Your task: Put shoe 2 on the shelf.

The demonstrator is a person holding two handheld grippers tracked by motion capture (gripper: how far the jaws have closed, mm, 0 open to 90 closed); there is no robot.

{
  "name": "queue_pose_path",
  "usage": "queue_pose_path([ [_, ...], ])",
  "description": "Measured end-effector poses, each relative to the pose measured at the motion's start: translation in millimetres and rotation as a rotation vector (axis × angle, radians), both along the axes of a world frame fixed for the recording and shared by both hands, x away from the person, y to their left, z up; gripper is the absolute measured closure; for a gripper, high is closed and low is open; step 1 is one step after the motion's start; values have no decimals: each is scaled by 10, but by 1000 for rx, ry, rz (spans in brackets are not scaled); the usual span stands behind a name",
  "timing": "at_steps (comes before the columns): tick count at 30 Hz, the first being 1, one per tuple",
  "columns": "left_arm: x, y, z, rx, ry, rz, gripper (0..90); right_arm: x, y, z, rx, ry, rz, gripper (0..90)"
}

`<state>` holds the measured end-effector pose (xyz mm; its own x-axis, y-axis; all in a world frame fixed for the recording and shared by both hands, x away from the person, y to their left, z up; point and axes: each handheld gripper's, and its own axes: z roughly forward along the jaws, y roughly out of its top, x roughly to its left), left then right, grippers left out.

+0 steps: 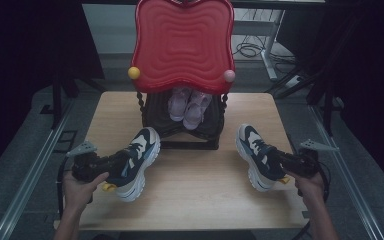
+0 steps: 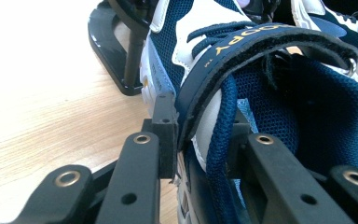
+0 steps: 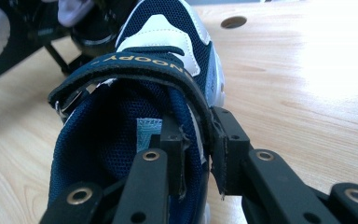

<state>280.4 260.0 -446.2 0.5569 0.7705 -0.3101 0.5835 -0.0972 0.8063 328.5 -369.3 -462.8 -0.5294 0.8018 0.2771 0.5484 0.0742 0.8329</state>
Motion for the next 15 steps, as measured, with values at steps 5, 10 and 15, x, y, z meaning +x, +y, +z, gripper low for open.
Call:
queue_pose_path([
  [5, 14, 126, 13, -46, -34, 35, 737, -2, -17, -6, 44, -21, -18, 752],
  [10, 34, 266, 43, -98, -59, 53, 738, 3, -17, 22, 72, -42, -24, 751],
  [15, 66, 444, 93, -142, -67, 88, 738, 24, -1, 82, 103, -64, -28, 750],
])
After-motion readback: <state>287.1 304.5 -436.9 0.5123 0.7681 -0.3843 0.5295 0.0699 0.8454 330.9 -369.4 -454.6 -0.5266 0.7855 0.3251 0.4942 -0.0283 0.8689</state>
